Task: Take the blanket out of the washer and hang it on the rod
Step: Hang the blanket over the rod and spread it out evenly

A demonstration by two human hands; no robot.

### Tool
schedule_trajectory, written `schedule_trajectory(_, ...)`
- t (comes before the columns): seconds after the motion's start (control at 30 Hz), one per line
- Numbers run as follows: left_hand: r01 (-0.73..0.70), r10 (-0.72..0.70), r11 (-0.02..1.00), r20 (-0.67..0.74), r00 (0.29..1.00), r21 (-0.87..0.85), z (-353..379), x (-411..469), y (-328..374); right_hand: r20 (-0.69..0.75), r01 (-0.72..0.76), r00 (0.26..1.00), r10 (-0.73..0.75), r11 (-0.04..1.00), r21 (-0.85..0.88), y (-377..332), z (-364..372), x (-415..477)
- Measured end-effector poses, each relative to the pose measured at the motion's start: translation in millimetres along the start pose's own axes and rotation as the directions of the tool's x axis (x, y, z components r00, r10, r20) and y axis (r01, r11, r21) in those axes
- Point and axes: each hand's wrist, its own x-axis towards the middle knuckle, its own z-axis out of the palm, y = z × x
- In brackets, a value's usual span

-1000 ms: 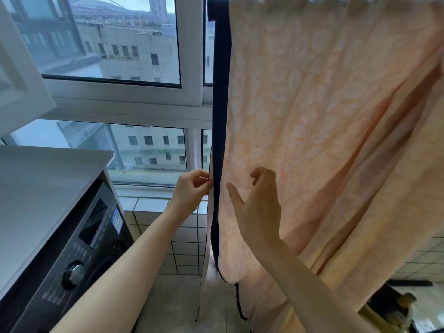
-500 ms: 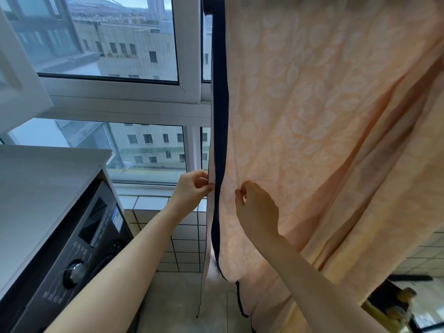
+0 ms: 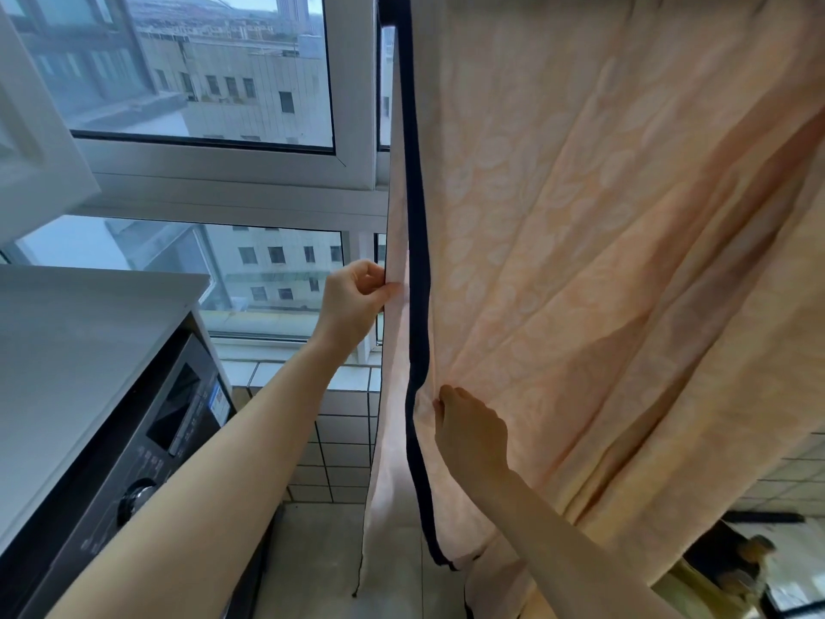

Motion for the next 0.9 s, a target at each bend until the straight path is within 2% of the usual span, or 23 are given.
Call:
schedule_trajectory(0.13,-0.041,0.041,0.999,0.009,0.999,0.006,2,-1,4,0.072,-0.045,0.996,0.045,0.999,-0.004,10,13,1)
schedule_trajectory(0.33,-0.014,0.01,0.996,0.047,0.999,0.089,-1,-18,-18,-0.044,0.001,0.999,0.01,0.973,0.23,17,3,-2)
schedule_trajectory(0.4,0.011,-0.008,0.988,-0.021,1.0,0.151,-1,-28,-30,-0.047,0.01,0.999,0.004,0.957,0.288,18,-4,-4)
schedule_trajectory(0.5,0.112,-0.043,0.96,-0.259,0.965,0.257,4,-54,-57,-0.085,0.022,0.996,0.008,0.938,0.346,19,-11,-5)
schedule_trajectory(0.57,0.196,-0.119,0.939,-0.267,0.956,0.283,10,-74,-75,-0.108,0.037,0.994,0.004,0.926,0.377,20,-14,-3)
schedule_trajectory(0.63,0.255,-0.213,0.92,-0.167,0.963,0.298,17,-89,-94,-0.121,0.051,0.993,-0.004,0.919,0.391,20,-17,0)
schedule_trajectory(0.7,0.293,-0.312,0.9,0.007,0.95,0.322,22,-98,-111,-0.135,0.064,0.991,-0.01,0.914,0.402,20,-22,3)
schedule_trajectory(0.73,0.31,-0.369,0.89,0.129,0.92,0.334,25,-101,-118,-0.141,0.072,0.99,-0.015,0.911,0.406,20,-24,5)
schedule_trajectory(0.8,0.328,-0.464,0.867,0.367,0.806,0.376,33,-106,-132,-0.159,0.091,0.987,-0.028,0.91,0.405,19,-27,6)
schedule_trajectory(0.83,0.332,-0.487,0.862,0.443,0.753,0.384,38,-109,-136,-0.17,0.102,0.985,-0.035,0.909,0.403,20,-29,7)
schedule_trajectory(0.87,0.33,-0.492,0.861,0.475,0.729,0.386,42,-112,-140,-0.179,0.111,0.983,-0.04,0.909,0.403,20,-30,8)
schedule_trajectory(0.9,0.319,-0.481,0.867,0.472,0.739,0.383,46,-115,-145,-0.186,0.119,0.982,-0.046,0.908,0.402,20,-31,9)
